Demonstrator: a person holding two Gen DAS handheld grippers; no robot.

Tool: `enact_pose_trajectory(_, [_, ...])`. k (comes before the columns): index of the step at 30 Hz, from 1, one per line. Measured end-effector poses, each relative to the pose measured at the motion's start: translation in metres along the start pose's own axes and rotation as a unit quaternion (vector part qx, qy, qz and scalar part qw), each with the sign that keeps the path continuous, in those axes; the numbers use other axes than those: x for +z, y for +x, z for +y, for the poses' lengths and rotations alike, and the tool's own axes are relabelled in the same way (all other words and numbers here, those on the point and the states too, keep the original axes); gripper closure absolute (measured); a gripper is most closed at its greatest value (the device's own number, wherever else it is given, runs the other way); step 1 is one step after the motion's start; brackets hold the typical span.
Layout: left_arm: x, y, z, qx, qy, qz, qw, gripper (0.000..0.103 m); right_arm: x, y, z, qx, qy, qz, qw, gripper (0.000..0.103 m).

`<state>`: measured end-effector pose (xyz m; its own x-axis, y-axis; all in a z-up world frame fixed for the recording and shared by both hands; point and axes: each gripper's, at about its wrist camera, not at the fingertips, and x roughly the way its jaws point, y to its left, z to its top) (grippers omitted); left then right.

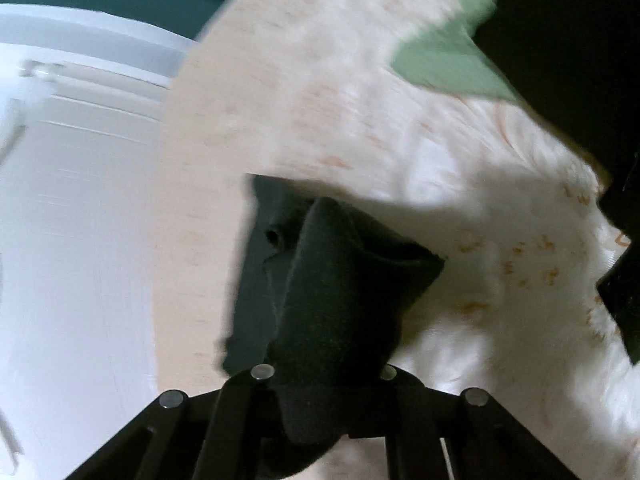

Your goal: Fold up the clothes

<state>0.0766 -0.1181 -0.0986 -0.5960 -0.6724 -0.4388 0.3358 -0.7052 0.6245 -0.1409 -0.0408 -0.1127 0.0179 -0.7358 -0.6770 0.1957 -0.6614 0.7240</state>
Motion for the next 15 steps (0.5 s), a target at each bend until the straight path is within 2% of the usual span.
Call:
enact_pose_trajectory(3, [0.022, -0.024, 0.031, -0.018, -0.036, -0.012, 0.9991, 0.085, -0.005, -0.039, 0.029, 0.028, -0.009, -0.027, 0.999, 0.094])
enact_pose_trajectory(8, [0.048, -0.073, 0.078, -0.096, -0.094, -0.016, 0.9908, 0.085, -0.019, -0.123, 0.058, 0.036, -0.023, -0.077, 0.996, 0.094])
enact_pose_trajectory(12, [0.054, -0.091, 0.104, -0.184, -0.119, 0.000, 0.9756, 0.085, -0.049, -0.157, 0.066, 0.034, -0.027, -0.099, 0.994, 0.094])
enact_pose_trajectory(15, [0.044, -0.097, 0.119, -0.252, -0.138, 0.033, 0.9571, 0.085, -0.070, -0.165, 0.066, 0.023, -0.026, -0.108, 0.994, 0.094])
